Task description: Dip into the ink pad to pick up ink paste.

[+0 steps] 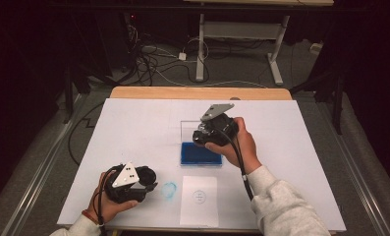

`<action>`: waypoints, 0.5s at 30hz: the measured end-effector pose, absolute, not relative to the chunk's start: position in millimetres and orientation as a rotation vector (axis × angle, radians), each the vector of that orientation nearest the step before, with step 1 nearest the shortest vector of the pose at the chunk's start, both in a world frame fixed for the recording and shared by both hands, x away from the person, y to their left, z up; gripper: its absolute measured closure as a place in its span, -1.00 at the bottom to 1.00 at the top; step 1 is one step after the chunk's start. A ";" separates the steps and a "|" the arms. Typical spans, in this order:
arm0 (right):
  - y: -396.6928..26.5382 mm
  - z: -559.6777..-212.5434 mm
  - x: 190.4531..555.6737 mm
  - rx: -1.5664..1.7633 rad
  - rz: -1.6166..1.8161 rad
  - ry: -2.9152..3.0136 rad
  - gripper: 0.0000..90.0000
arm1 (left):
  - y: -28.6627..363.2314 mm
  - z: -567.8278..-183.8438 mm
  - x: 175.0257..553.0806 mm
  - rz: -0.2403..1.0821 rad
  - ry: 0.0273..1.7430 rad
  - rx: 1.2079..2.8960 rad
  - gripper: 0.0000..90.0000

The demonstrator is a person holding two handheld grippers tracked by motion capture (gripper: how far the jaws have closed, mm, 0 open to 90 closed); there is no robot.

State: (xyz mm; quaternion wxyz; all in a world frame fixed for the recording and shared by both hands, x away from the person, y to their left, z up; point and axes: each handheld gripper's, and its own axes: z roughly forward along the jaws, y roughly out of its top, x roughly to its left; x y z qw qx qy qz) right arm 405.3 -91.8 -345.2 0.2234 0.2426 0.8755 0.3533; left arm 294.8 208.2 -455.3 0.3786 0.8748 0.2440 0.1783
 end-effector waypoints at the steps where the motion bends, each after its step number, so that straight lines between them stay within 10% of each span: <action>1: -93.5 -340.2 403.8 0.667 0.978 2.413 0.28 | 208.1 -455.3 294.8 0.455 0.623 2.236 -0.19; 15: -99.1 -363.3 405.3 0.683 0.891 2.477 0.28 | 208.1 -455.8 295.2 0.454 0.626 2.241 -0.19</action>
